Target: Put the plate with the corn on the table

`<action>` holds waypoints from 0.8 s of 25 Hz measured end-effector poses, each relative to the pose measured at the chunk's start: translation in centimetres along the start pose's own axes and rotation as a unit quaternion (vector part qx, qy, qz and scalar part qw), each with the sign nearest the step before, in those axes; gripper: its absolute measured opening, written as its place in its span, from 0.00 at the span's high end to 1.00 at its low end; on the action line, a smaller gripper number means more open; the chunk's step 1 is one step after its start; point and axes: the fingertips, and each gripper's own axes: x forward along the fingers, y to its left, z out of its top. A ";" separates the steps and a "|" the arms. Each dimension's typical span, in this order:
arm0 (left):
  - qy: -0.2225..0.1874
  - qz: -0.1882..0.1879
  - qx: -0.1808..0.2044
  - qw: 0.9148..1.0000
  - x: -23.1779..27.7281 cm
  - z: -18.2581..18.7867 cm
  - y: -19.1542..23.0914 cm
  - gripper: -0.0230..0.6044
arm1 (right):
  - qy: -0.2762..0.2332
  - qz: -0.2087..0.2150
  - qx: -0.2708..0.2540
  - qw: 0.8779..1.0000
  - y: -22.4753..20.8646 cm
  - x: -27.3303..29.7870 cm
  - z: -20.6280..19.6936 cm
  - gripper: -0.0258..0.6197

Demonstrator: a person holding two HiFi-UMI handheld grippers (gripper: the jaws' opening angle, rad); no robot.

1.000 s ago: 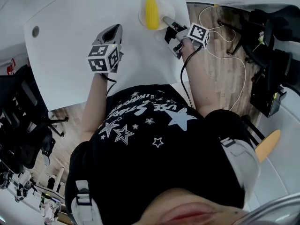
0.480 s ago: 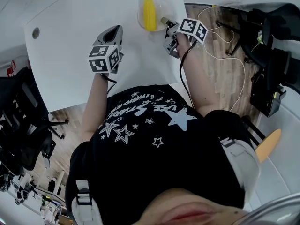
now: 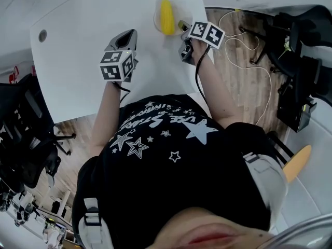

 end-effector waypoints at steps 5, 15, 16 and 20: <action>0.001 0.001 0.006 1.000 -0.2 0.1 -0.3 0.96 | -0.006 -0.014 -0.005 1.000 -0.8 -0.1 -0.3 0.78; -0.005 -0.001 0.013 1.000 -1.1 0.2 -0.8 0.96 | -0.003 -0.023 -0.060 0.998 -1.0 -1.1 -0.5 0.71; -0.006 -0.002 0.014 1.000 -1.3 0.2 -0.8 0.96 | -0.005 -0.026 -0.058 0.998 -1.1 -1.2 -0.6 0.71; -0.010 -0.008 0.017 1.000 -2.2 0.3 -0.7 0.96 | -0.016 -0.037 -0.059 0.997 -1.4 -2.3 -1.0 0.71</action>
